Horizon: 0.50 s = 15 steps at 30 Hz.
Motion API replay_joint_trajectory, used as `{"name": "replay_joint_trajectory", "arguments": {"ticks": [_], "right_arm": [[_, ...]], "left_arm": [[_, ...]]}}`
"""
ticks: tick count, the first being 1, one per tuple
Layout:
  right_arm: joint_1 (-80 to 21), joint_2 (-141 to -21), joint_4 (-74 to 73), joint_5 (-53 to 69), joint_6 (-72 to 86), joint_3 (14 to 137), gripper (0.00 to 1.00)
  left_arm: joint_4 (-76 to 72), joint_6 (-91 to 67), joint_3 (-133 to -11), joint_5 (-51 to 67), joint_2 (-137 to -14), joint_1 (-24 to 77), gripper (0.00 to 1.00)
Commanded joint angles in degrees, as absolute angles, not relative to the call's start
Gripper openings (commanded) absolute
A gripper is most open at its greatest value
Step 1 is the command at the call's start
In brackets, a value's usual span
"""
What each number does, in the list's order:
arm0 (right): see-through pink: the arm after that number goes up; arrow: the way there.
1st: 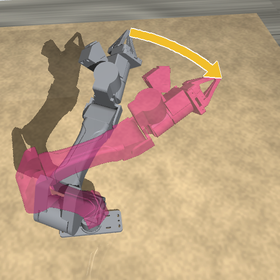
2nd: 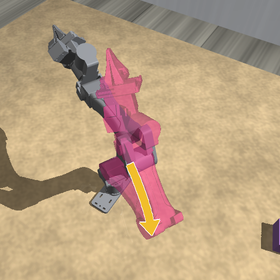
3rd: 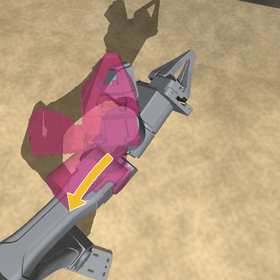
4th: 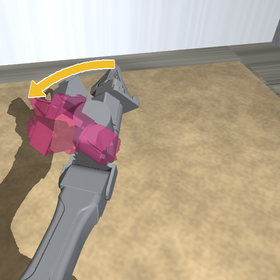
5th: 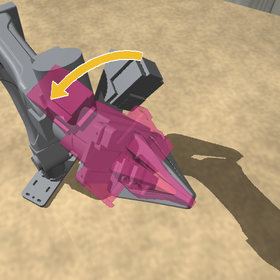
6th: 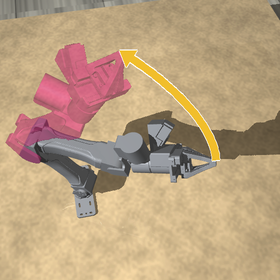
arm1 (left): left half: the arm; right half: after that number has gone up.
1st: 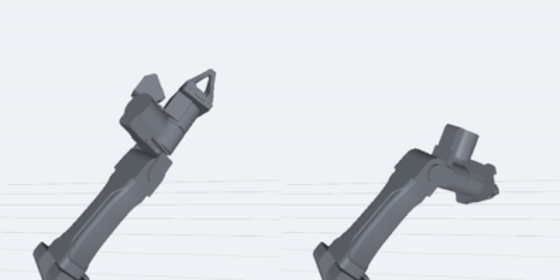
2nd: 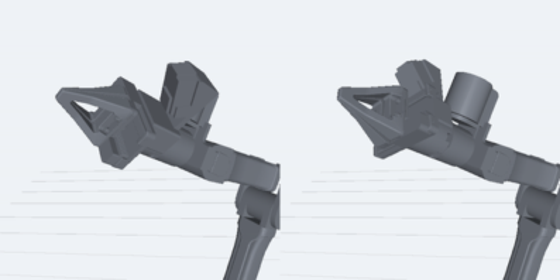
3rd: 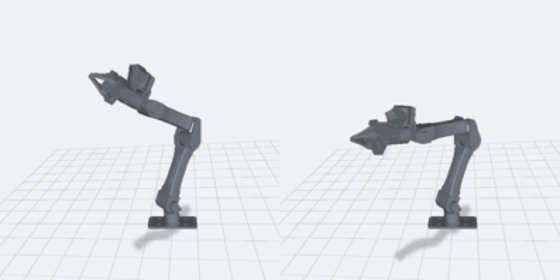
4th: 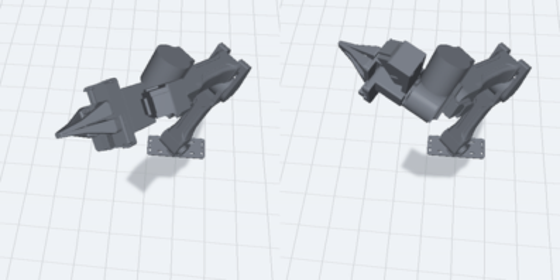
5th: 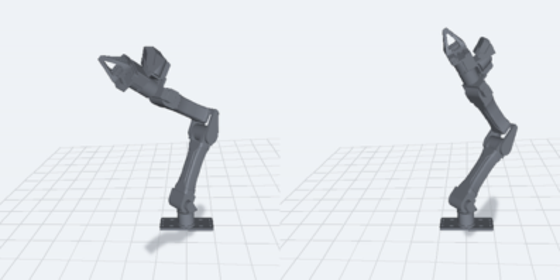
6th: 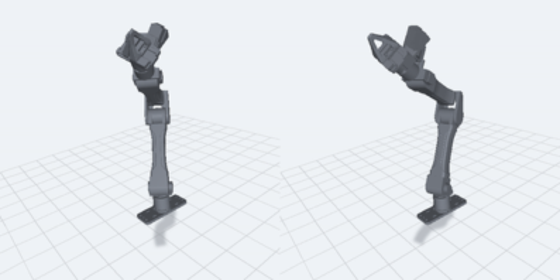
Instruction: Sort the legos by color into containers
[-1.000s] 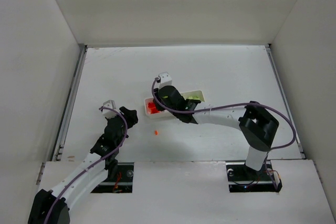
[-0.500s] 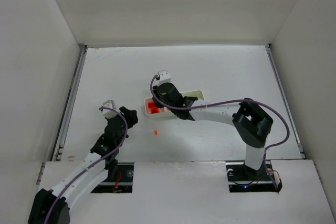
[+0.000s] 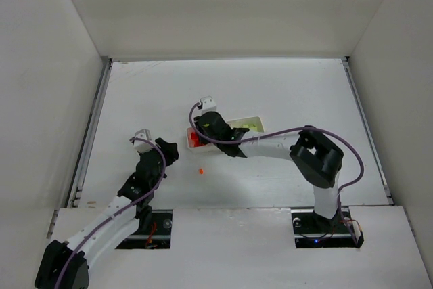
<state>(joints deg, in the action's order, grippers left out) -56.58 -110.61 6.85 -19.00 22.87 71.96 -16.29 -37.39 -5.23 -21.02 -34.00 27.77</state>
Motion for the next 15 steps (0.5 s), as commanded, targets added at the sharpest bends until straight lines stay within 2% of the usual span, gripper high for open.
{"name": "replay_joint_trajectory", "arguments": {"ticks": [1, 4, 11, 15], "right_arm": [[-57.52, -110.13, 8.70, -18.72, 23.82, 73.83, 0.32], [-57.52, -110.57, 8.61, -18.72, 24.52, 73.22, 0.34], [-57.87, -108.20, 9.23, -18.63, 24.96, 72.07, 0.46], [-58.14, -105.74, 9.32, -18.63, 24.78, 70.93, 0.49]], "left_arm": [[-19.34, -37.35, -5.10, -21.10, -34.28, 28.43, 0.44], [-19.34, -37.09, -5.10, -21.36, -34.10, 29.13, 0.43], [-20.21, -36.48, -5.54, -21.62, -35.86, 29.75, 0.38], [-20.21, -35.69, -5.45, -22.67, -34.98, 30.98, 0.35]]}}
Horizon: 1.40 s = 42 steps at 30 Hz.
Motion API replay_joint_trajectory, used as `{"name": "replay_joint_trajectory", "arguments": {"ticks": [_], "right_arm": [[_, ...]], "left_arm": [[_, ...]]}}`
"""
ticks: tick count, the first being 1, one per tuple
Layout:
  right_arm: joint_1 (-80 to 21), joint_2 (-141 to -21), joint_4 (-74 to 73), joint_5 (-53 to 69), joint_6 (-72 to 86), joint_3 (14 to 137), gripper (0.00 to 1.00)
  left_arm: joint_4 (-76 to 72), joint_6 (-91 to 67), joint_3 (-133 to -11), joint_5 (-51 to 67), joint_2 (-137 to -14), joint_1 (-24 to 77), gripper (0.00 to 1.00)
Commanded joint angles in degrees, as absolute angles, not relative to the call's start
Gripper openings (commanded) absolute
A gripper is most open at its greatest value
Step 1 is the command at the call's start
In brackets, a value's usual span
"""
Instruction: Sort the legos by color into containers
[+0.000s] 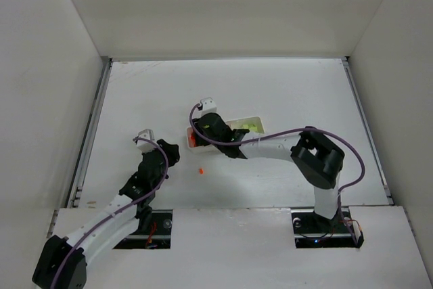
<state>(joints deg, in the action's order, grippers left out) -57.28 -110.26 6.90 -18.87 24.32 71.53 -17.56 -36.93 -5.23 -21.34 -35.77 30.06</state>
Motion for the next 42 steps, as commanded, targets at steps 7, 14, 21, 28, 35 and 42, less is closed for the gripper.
{"name": "replay_joint_trajectory", "arguments": {"ticks": [7, 14, 21, 28, 35, 42], "right_arm": [[-58.23, -104.33, 9.93, -17.93, 24.17, 68.73, 0.49], [-58.23, -106.43, 9.67, -16.35, 24.52, 69.52, 0.45], [-58.23, -103.46, 10.28, -17.31, 24.61, 67.51, 0.47], [-58.23, -103.62, 11.69, -16.00, 25.49, 66.18, 0.46], [-58.23, -105.99, 11.34, -15.03, 25.84, 67.67, 0.38], [-57.79, -107.75, 10.55, -14.94, 25.66, 68.73, 0.39]], "left_arm": [[-19.16, -34.98, -6.68, -24.35, -35.59, 32.74, 0.33], [-18.37, -33.40, -7.65, -24.96, -35.86, 32.83, 0.32], [-14.07, -34.63, -8.87, -24.96, -33.67, 36.68, 0.28], [-11.16, -36.83, -10.98, -33.21, -35.59, 46.26, 0.26], [-11.07, -34.28, -11.25, -37.00, -34.55, 47.51, 0.29], [-11.07, -31.82, -10.55, -35.95, -32.34, 42.94, 0.32]]}}
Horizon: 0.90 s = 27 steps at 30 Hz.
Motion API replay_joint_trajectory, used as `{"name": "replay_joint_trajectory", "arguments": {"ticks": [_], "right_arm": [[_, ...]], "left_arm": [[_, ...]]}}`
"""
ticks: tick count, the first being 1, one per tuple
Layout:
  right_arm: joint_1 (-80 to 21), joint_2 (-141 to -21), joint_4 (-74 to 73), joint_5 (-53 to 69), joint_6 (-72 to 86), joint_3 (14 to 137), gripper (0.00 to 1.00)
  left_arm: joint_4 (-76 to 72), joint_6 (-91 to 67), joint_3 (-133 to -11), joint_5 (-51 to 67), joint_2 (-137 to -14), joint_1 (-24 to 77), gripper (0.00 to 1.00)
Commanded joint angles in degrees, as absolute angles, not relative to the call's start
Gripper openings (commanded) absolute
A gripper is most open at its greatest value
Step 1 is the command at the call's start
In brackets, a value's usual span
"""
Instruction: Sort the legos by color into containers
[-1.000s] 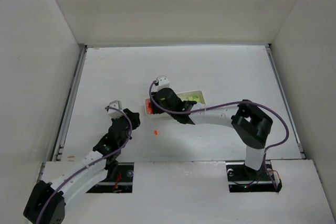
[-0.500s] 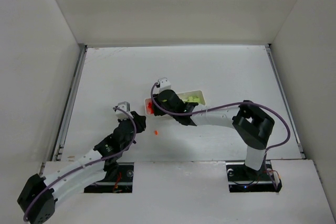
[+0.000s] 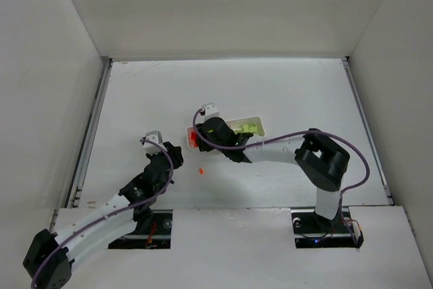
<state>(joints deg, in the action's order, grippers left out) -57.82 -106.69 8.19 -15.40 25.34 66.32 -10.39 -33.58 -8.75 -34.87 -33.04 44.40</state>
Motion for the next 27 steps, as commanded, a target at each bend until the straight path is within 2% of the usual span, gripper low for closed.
{"name": "replay_joint_trajectory", "arguments": {"ticks": [1, 12, 27], "right_arm": [[-57.79, -108.10, 10.55, -14.85, 25.75, 68.82, 0.39], [-57.52, -110.30, 9.75, -15.29, 25.66, 70.75, 0.41], [-57.52, -111.80, 8.79, -15.56, 25.49, 72.42, 0.41]], "left_arm": [[-11.16, -31.82, -10.55, -35.77, -32.52, 42.15, 0.32], [-15.56, -32.17, -7.30, -32.79, -33.05, 37.57, 0.37], [-16.35, -32.61, -6.06, -32.52, -31.29, 36.96, 0.39]]}}
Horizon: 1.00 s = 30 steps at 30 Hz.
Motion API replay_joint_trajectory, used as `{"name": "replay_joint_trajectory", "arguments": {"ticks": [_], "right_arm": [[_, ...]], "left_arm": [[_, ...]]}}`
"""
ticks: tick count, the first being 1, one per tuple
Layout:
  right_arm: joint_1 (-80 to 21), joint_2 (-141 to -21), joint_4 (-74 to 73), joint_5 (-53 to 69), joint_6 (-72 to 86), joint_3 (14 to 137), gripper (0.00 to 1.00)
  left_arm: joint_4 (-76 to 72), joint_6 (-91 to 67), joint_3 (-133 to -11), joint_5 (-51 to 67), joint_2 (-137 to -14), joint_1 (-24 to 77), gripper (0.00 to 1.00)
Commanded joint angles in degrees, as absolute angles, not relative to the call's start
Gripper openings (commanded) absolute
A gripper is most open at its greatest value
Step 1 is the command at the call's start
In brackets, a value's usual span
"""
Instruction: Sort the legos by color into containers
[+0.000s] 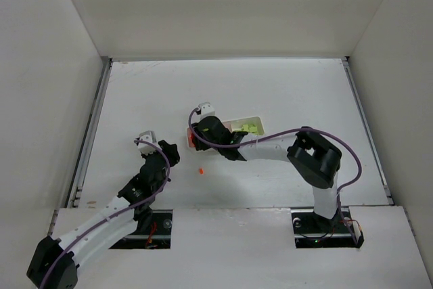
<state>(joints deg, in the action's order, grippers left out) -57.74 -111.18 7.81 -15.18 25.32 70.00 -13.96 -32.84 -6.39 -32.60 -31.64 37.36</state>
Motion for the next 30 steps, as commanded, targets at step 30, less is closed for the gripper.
{"name": "replay_joint_trajectory", "arguments": {"ticks": [30], "right_arm": [[-57.00, -105.75, 9.05, -16.69, 24.96, 69.88, 0.45]], "left_arm": [[-16.70, -32.25, -6.50, -31.56, -31.55, 38.53, 0.32]]}}
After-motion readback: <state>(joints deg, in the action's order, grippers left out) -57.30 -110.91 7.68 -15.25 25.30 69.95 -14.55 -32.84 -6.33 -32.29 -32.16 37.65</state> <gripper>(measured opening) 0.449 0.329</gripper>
